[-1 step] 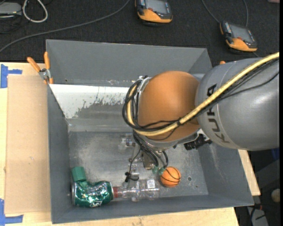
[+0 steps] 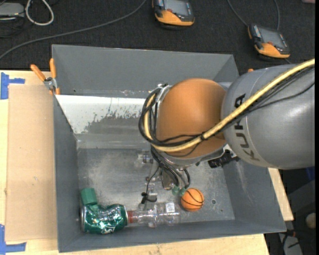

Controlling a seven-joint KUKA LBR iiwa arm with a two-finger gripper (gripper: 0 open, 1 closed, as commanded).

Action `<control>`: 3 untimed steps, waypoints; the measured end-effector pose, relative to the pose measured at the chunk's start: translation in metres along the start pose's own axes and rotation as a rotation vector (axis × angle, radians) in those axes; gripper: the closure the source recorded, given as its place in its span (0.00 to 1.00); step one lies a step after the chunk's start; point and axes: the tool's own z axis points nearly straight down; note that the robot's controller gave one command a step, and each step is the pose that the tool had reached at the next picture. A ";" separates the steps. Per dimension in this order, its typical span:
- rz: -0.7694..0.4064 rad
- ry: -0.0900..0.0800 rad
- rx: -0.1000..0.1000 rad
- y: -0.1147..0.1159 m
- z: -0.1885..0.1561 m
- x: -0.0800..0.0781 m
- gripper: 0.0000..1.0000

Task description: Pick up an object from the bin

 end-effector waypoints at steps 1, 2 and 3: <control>-0.170 -0.001 0.000 0.029 0.066 0.005 0.00; -0.348 -0.005 -0.001 0.072 0.062 0.013 0.00; -0.683 0.005 0.001 0.087 0.119 0.015 0.00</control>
Offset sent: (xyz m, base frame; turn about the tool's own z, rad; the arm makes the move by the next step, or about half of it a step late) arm -0.0125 0.0709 -0.0616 -0.3479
